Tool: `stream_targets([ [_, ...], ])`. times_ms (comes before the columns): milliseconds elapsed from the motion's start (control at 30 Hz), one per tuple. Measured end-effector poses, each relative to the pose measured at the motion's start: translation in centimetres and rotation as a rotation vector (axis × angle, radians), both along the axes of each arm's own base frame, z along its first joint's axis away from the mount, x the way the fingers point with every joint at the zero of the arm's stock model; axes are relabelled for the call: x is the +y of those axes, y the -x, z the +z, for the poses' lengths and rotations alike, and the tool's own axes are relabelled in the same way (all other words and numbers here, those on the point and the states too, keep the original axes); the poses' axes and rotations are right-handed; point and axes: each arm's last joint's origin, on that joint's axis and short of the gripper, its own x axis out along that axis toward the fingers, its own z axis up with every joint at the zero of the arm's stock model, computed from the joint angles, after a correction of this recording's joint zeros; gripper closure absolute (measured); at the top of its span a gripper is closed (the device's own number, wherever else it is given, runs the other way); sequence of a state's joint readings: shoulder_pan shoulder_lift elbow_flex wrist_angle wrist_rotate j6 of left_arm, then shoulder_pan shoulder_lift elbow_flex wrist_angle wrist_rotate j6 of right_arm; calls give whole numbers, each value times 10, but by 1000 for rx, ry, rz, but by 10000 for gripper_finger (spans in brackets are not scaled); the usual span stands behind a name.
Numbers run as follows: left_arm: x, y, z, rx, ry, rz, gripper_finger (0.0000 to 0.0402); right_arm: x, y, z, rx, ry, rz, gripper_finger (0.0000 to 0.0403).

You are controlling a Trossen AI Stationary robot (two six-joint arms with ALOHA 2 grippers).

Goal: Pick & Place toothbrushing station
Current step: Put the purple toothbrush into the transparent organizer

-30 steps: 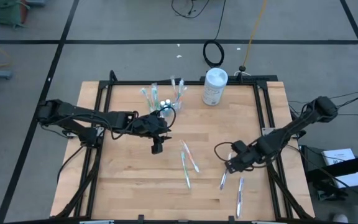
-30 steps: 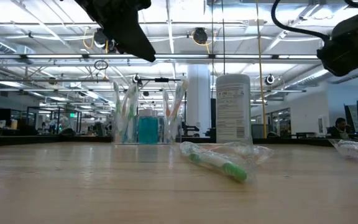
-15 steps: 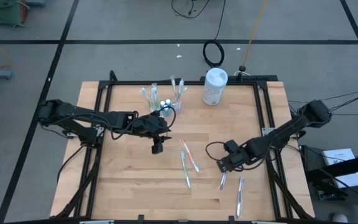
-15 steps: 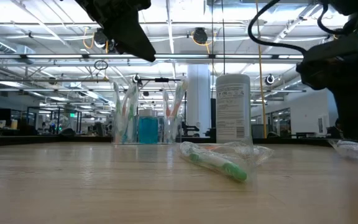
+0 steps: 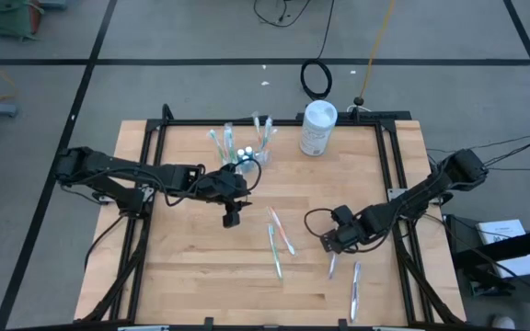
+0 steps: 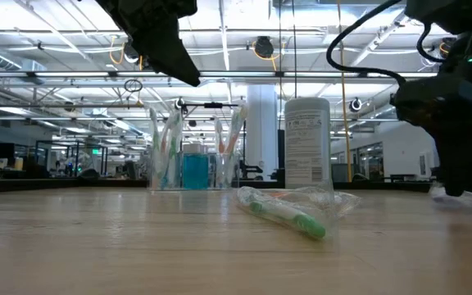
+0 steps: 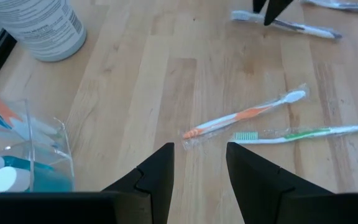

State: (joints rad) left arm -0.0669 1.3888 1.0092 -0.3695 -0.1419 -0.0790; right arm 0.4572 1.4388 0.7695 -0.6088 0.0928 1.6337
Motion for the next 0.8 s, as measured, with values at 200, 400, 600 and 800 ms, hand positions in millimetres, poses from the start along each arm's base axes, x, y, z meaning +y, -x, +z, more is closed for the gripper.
stream_targets([
  [200,0,0,0,2,-25,-23,249,-4,8,-12,3,17,0,267],
  [400,0,4,0,33,-25,-22,249,-7,14,-21,-27,24,86,335],
  [600,6,32,19,55,-107,85,249,-9,15,-11,-117,55,149,393],
  [800,12,60,39,15,-140,232,249,-16,1,13,-385,176,216,382],
])
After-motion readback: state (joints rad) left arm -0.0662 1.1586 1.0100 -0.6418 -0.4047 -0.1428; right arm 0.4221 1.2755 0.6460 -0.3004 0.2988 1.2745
